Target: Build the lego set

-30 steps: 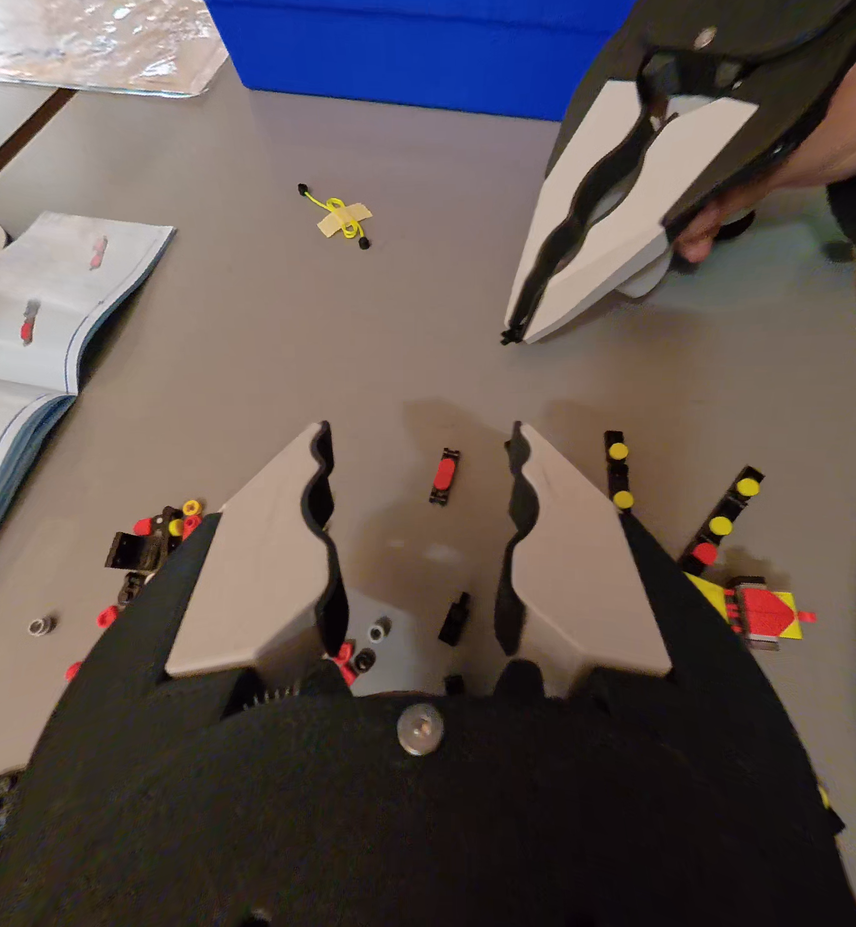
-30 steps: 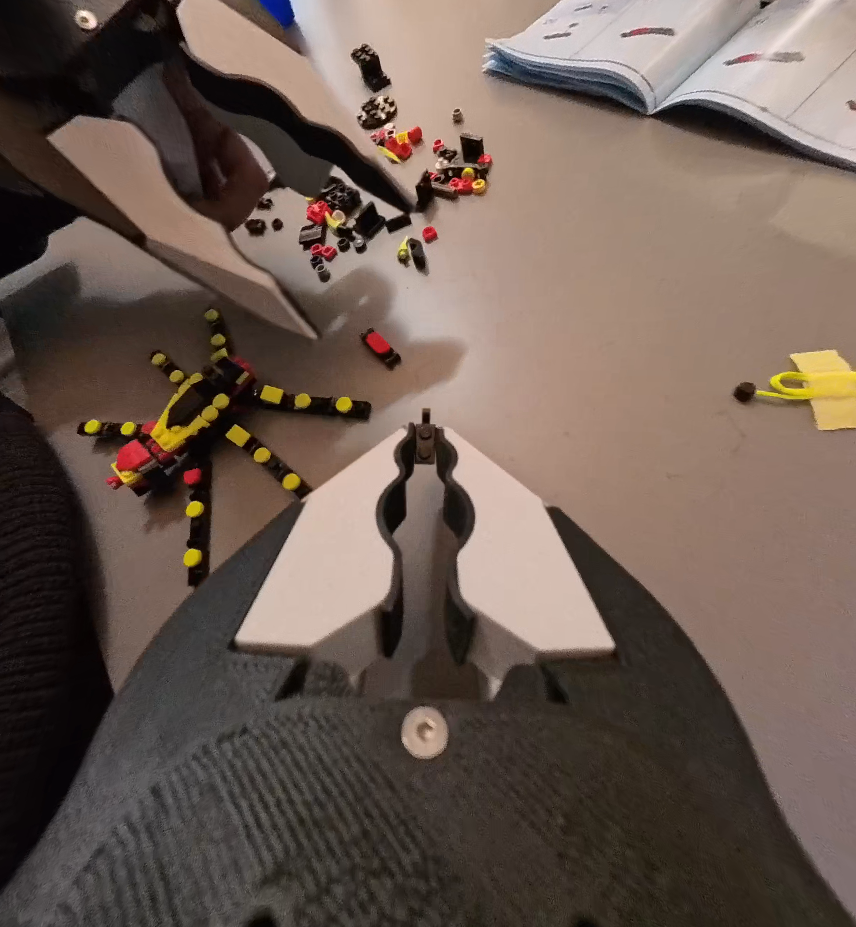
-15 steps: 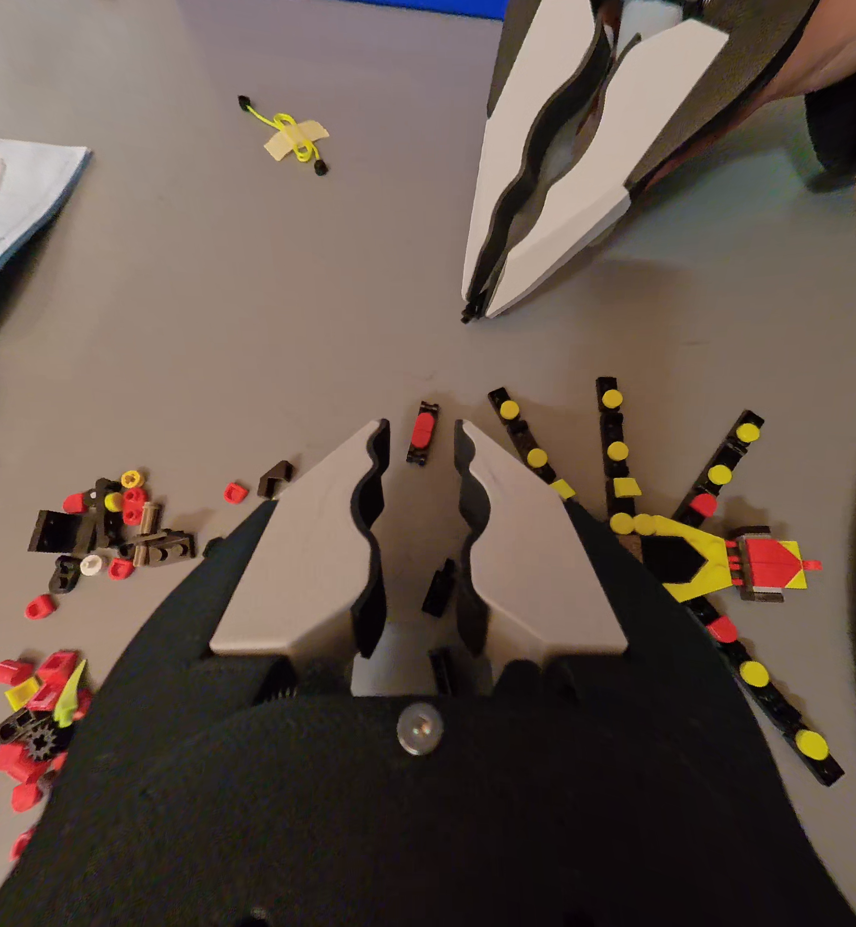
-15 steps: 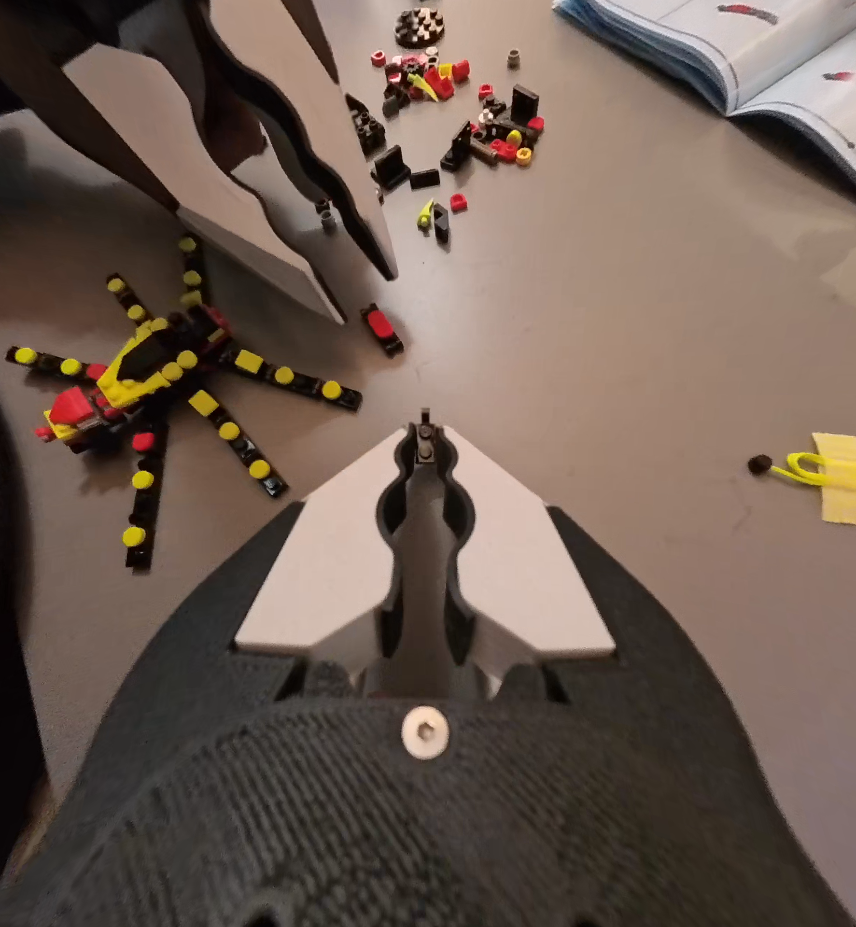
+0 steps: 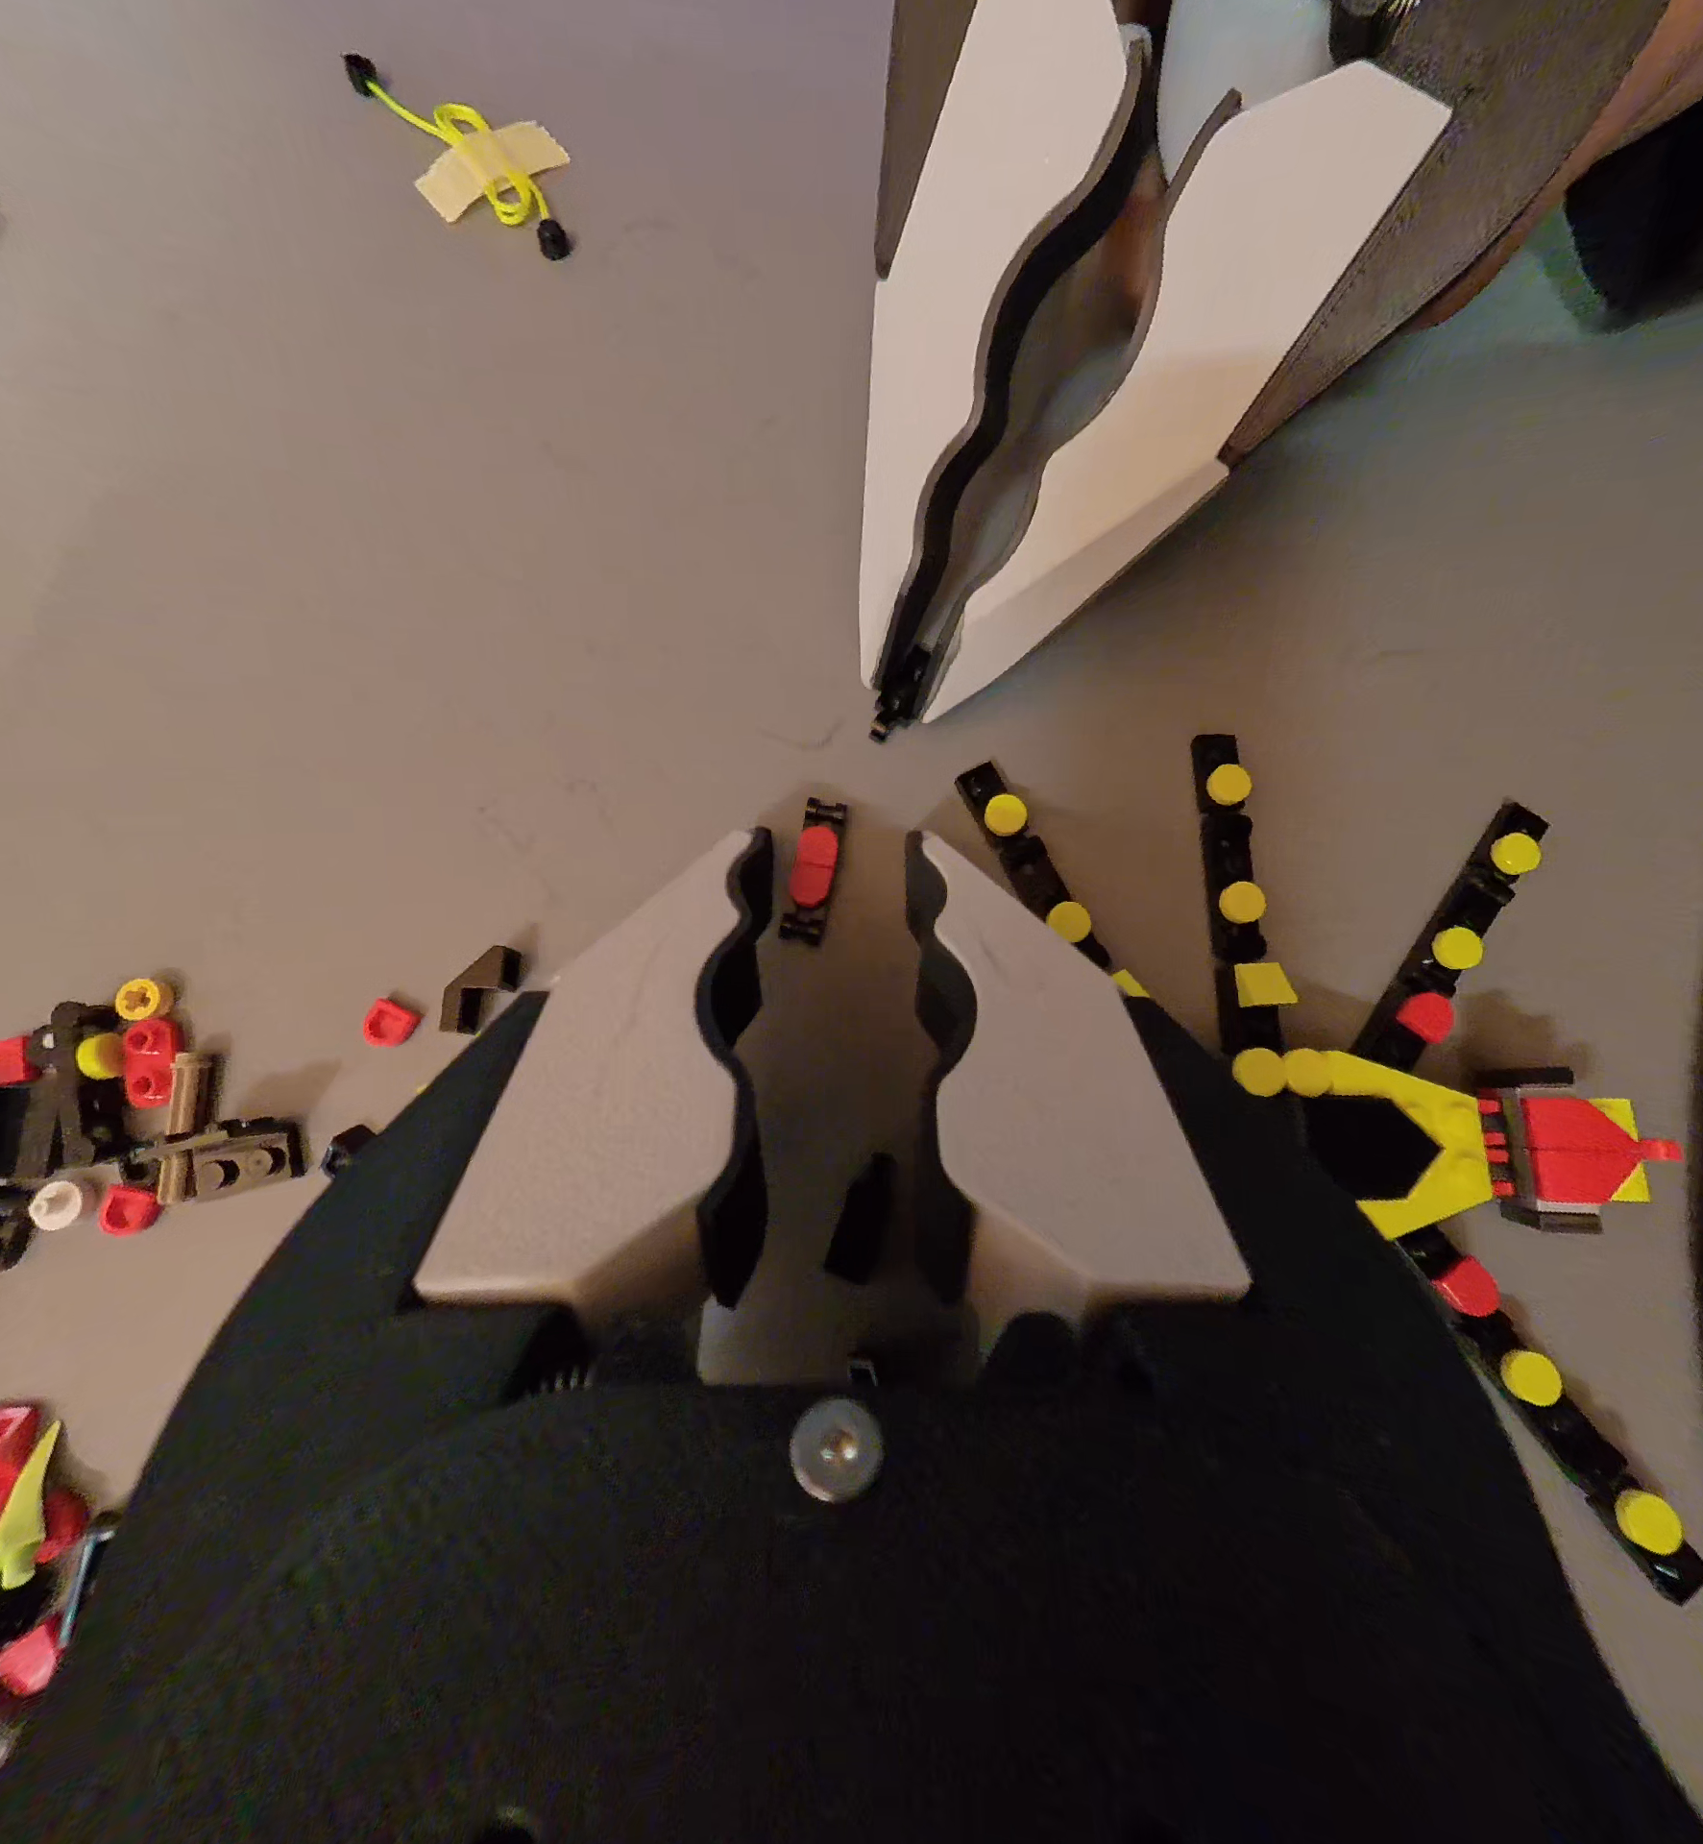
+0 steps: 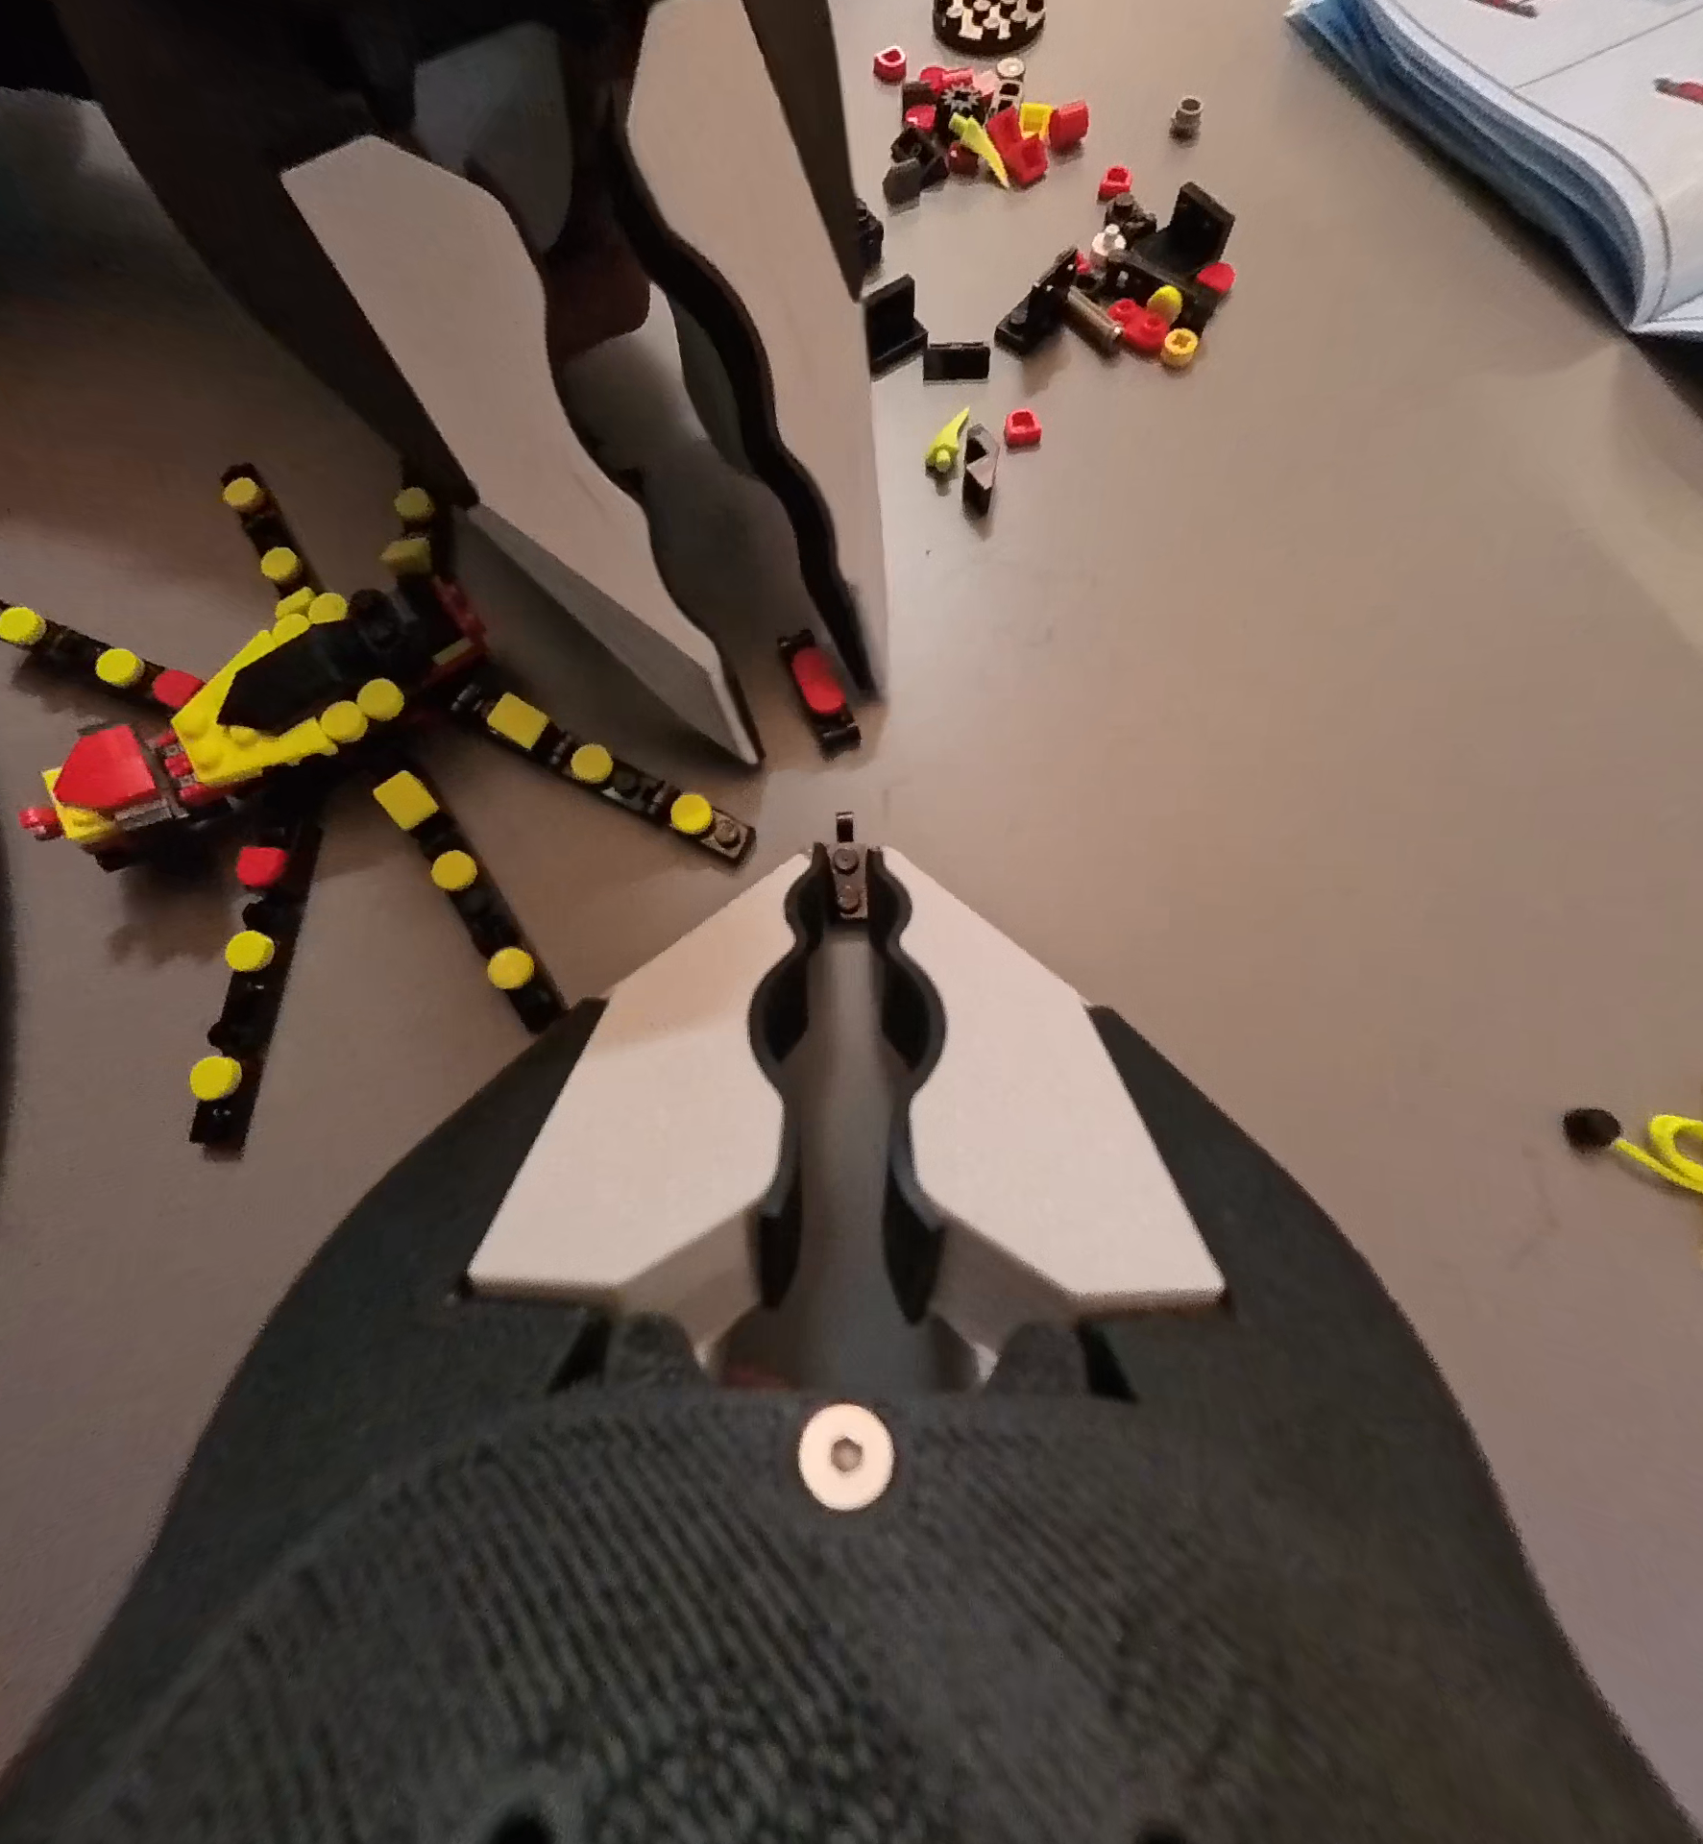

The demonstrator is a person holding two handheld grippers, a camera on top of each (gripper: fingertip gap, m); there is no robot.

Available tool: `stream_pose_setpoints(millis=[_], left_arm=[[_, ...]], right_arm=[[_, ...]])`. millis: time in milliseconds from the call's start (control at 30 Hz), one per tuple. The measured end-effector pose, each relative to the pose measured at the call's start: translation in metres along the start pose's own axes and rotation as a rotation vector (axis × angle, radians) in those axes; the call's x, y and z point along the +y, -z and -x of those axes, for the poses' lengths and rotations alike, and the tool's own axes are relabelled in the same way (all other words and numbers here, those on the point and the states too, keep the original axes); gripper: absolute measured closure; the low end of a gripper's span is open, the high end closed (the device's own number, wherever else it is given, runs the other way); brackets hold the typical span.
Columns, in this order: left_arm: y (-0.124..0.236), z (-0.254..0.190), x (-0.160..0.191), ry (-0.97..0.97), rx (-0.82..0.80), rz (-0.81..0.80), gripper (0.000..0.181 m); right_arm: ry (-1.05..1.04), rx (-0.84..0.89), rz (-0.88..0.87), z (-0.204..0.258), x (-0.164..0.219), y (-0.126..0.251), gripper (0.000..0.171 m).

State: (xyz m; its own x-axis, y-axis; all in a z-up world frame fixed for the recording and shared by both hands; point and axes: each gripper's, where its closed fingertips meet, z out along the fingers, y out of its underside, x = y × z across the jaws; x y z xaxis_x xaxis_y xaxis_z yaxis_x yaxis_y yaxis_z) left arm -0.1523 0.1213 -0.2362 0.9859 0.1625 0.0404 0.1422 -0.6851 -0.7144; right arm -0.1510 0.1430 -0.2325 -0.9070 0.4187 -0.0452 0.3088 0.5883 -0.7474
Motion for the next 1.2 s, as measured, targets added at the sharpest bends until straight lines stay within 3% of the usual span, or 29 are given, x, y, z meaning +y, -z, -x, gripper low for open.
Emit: stream_pose_setpoints(millis=[67, 433, 667, 1200], left_arm=[[0.001, 0.0, -0.001, 0.003, 0.002, -0.007, 0.175], [0.008, -0.005, -0.005, -0.106, 0.056, -0.062, 0.174], [0.002, -0.006, 0.002, -0.11, 0.105, 0.002, 0.173], [0.002, -0.009, 0.003, -0.085, 0.152, 0.009, 0.173]], right_arm=[[0.009, -0.014, -0.007, 0.001, -0.002, -0.001, 0.166], [0.215, -0.039, 0.0, 0.013, -0.003, -0.003, 0.166], [0.291, -0.053, -0.02, 0.009, -0.004, -0.004, 0.166], [0.304, -0.156, -0.008, 0.013, -0.007, -0.009, 0.165]])
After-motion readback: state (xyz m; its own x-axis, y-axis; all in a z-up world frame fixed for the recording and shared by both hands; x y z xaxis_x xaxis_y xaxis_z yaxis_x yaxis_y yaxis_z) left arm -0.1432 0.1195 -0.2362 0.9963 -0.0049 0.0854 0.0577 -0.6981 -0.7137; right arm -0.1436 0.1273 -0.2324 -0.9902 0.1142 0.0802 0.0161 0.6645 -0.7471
